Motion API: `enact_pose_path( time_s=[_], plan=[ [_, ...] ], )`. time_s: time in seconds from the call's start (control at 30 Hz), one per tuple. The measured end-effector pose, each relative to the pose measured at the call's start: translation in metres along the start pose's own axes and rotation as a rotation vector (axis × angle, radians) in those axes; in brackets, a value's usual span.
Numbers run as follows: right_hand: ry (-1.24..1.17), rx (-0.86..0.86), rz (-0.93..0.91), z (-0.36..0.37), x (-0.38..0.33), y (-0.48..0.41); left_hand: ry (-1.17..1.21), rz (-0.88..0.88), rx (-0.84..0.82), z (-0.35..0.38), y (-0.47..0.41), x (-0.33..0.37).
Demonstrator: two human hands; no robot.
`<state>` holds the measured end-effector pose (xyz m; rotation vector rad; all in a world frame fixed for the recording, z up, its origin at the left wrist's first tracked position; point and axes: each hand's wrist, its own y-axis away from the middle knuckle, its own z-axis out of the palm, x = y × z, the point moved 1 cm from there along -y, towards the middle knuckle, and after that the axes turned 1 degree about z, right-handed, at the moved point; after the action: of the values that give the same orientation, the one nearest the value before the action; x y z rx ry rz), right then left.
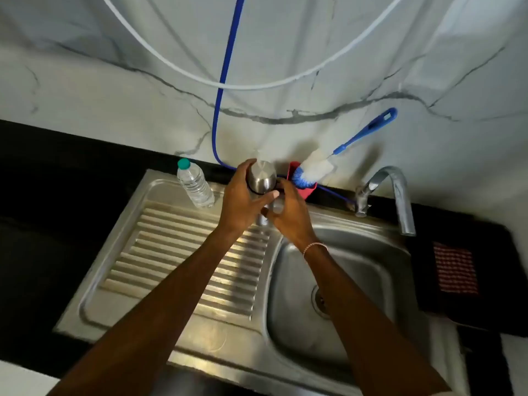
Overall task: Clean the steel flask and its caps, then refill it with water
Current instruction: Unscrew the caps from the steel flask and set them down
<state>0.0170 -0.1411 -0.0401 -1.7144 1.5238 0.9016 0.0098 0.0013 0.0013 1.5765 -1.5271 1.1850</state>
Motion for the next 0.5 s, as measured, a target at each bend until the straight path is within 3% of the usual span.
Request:
enact_pose_path(
  time_s=[0.3,0.43,0.5],
  plan=[
    [0.055,-0.06,-0.028,0.017,0.007,-0.01,0.11,-0.111,-0.03,0.009,-0.018,0.003],
    [-0.169,-0.064,-0.004,-0.01,-0.026,0.02,0.385,-0.16,0.057,-0.01,0.0,0.039],
    [-0.301,-0.106,-0.017,-0.023,-0.042,0.043,0.55,-0.149,-0.041,-0.02,0.011,0.067]
  ],
)
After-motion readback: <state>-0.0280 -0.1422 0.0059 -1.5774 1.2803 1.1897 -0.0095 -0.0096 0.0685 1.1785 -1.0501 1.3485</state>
